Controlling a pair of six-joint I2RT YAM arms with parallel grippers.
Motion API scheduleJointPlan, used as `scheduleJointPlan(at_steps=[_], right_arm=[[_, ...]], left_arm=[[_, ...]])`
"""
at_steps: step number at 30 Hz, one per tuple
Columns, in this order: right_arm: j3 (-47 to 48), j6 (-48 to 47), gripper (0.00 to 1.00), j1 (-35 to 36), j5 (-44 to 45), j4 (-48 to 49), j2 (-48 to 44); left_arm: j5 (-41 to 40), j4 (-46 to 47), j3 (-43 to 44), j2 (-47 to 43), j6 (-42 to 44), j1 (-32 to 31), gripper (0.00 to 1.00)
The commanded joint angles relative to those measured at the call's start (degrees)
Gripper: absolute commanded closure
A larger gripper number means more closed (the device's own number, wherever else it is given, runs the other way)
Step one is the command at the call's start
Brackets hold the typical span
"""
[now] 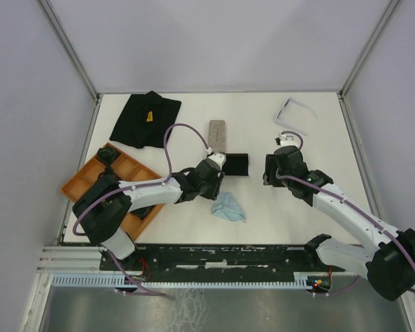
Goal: Organize the sunglasses
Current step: Move the glasses cleaning cloth to the center of the board.
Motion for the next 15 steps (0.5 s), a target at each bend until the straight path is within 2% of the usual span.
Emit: scheduleJointPlan(at_steps=[1,15], right_arm=[[0.00,-0.70,0.42,-0.09,0.28,0.88,0.14],[-0.53,-0.89,0.42,-0.09,0.43,1.06,0.76]], left_arm=[[1.69,2.32,3.04,1.85,3.58,0.04,0.53],[0.37,0.15,5.08,5.01,5.79,-1.15,0.56]])
